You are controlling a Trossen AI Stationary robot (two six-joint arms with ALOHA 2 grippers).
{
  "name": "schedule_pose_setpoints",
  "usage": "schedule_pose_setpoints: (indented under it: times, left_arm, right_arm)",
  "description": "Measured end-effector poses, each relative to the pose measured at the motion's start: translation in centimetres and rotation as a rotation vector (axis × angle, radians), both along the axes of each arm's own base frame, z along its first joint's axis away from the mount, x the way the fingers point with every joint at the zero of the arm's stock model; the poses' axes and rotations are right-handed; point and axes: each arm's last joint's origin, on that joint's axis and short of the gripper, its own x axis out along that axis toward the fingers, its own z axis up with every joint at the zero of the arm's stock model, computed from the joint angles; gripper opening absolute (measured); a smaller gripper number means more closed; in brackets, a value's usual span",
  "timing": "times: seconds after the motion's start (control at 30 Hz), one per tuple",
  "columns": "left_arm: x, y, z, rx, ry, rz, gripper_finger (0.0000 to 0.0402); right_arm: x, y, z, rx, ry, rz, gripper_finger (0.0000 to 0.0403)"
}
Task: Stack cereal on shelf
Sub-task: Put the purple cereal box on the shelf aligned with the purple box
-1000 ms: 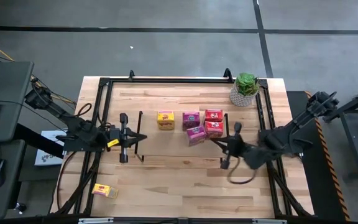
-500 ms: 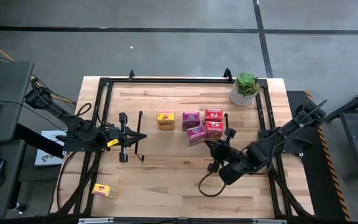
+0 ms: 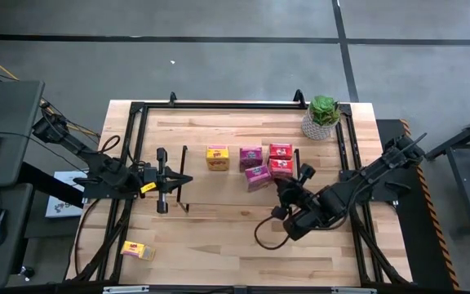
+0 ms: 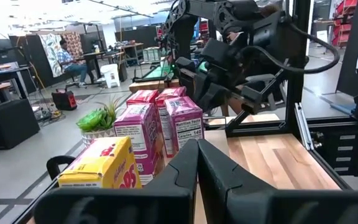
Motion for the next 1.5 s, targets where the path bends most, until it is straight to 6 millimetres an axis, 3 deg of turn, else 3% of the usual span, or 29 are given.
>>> schedule_pose_setpoints:
  times: [1.07,1.33,1.5]
  left_arm:
    - [0.0,0.0,0.0,0.001,0.002,0.0,0.0003]
    - [0.0,0.0,-0.1,0.008,0.013,-0.001,0.0003]
    - [0.0,0.0,-0.1,0.005,0.01,-0.001,0.0003]
  right_arm:
    - [2.2,-0.7,0.5,0.138,-0.135,-0.03,0.0]
    - [1.2,1.5,0.2,0.221,-0.009,0.145,0.0]
    - [2.0,3.8,-0.3,0.22,0.018,0.336,0.0]
